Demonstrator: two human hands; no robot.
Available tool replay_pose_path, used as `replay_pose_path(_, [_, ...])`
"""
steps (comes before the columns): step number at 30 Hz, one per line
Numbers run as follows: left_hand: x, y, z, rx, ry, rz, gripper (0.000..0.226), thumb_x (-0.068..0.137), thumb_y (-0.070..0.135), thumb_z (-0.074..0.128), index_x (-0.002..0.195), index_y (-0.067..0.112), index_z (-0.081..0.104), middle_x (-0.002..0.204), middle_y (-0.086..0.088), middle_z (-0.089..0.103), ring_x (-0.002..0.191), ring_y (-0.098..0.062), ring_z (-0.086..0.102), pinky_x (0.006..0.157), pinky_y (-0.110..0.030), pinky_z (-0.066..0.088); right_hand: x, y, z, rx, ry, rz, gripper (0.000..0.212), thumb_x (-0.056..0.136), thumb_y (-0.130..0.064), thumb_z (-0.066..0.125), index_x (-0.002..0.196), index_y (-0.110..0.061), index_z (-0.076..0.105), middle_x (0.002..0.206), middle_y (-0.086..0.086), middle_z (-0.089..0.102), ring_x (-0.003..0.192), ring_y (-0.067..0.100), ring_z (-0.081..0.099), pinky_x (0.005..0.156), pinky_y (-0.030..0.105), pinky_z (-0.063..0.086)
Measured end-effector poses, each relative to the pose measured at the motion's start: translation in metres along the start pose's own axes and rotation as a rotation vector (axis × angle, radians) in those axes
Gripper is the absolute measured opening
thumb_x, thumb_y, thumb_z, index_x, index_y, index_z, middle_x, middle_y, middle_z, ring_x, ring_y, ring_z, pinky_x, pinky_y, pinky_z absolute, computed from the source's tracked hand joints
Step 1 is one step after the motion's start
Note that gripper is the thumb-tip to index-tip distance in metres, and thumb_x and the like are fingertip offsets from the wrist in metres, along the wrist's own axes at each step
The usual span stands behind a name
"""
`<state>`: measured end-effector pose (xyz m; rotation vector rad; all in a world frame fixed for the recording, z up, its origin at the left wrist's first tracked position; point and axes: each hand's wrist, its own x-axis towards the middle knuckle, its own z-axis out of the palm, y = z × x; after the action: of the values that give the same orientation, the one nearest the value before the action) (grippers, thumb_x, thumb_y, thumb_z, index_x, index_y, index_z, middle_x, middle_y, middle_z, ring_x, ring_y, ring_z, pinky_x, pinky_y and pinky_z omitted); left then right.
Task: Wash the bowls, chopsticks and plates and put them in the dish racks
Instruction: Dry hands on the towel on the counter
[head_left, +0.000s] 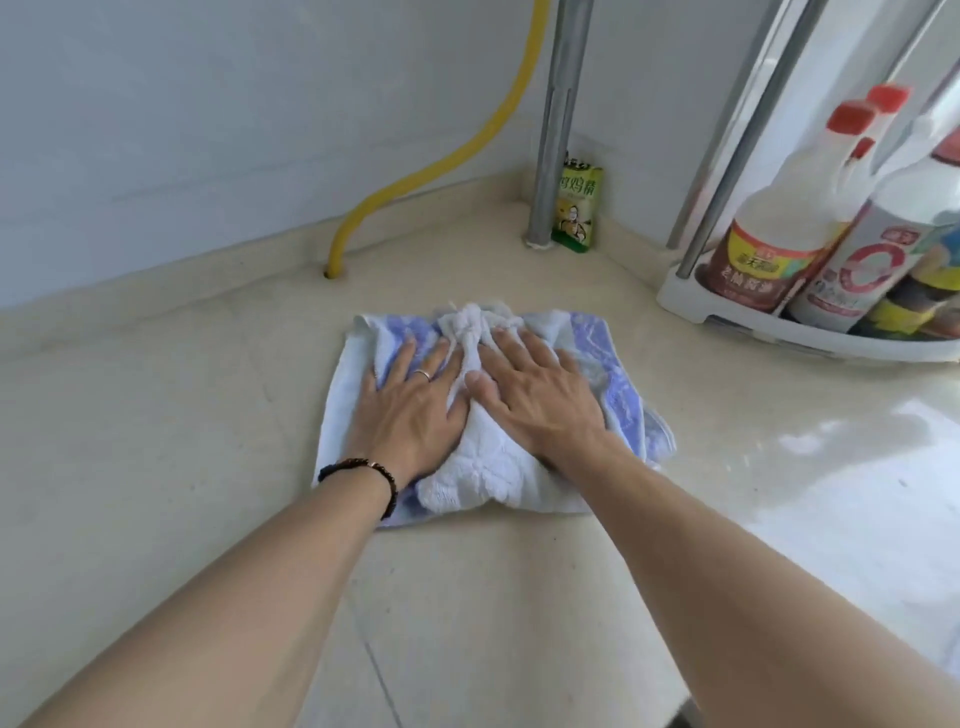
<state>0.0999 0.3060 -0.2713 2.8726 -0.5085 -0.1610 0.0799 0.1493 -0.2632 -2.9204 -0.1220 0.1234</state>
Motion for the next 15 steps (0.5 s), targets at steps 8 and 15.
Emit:
replay_pose_path(8, [0.17, -0.043, -0.017, -0.006, -0.013, -0.032, 0.056, 0.106, 0.051, 0.017, 0.159, 0.035, 0.01, 0.167, 0.015, 0.007, 0.155, -0.016, -0.003, 0.124, -0.047, 0.009, 0.171, 0.027, -0.007, -0.019, 0.095, -0.009, 0.058, 0.105, -0.055, 0.02, 0.157, -0.031, 0.027, 0.167, -0.004, 0.017, 0.153, 0.023, 0.014, 0.119, 0.045, 0.014])
replay_pose_path(15, [0.141, -0.043, -0.018, -0.038, 0.019, 0.134, 0.054, 0.108, 0.046, 0.021, 0.159, 0.034, 0.013, 0.167, 0.014, 0.012, 0.155, -0.014, 0.0, 0.124, -0.045, 0.012, 0.128, 0.012, -0.006, -0.038, 0.112, 0.074, 0.067, 0.102, -0.06, 0.011, 0.159, -0.028, 0.025, 0.167, -0.002, 0.019, 0.152, 0.023, 0.017, 0.117, 0.042, 0.019])
